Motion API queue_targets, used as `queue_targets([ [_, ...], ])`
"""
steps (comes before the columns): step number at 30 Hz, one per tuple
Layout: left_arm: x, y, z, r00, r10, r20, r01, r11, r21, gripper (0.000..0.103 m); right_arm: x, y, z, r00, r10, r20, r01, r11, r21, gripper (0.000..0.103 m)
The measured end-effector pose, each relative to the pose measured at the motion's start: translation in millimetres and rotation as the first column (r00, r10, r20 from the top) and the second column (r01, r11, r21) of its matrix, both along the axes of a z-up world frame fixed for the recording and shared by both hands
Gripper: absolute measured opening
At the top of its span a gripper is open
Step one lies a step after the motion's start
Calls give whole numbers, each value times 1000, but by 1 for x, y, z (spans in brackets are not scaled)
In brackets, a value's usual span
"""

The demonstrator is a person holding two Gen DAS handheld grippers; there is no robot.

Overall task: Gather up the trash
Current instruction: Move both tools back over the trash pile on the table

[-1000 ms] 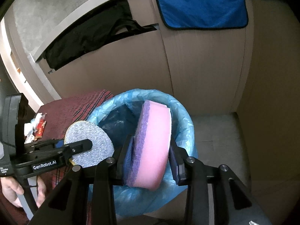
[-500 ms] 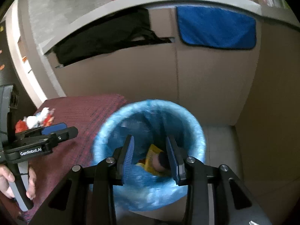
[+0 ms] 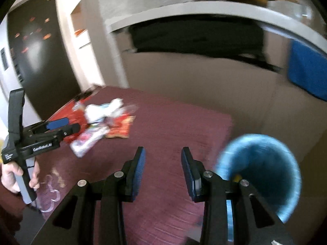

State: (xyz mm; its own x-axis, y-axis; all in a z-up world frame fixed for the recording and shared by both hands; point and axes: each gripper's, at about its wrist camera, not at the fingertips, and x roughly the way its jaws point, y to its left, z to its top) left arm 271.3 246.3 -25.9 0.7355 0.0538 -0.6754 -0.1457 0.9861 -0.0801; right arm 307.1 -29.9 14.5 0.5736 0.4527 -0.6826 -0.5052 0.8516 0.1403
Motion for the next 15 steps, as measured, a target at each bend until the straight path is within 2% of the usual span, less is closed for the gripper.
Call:
queue_targets([
  [2, -10, 27, -6, 999, 51, 1, -51, 999, -3, 60, 4, 27, -4, 999, 44, -20, -44, 999, 6, 34],
  [5, -22, 62, -14, 996, 92, -2, -92, 994, -52, 60, 13, 72, -16, 990, 115, -78, -114, 993, 20, 34],
  [8, -30, 78, -18, 994, 113, 12, -112, 992, -62, 60, 19, 105, -29, 980, 157, -126, -154, 987, 32, 34],
  [11, -36, 92, -21, 992, 124, 24, -122, 990, -69, 60, 32, 135, -46, 960, 197, -201, -183, 979, 86, 35],
  [15, -40, 107, -27, 991, 133, 34, -130, 988, -83, 60, 46, 168, -71, 935, 208, -289, -180, 976, 120, 35],
])
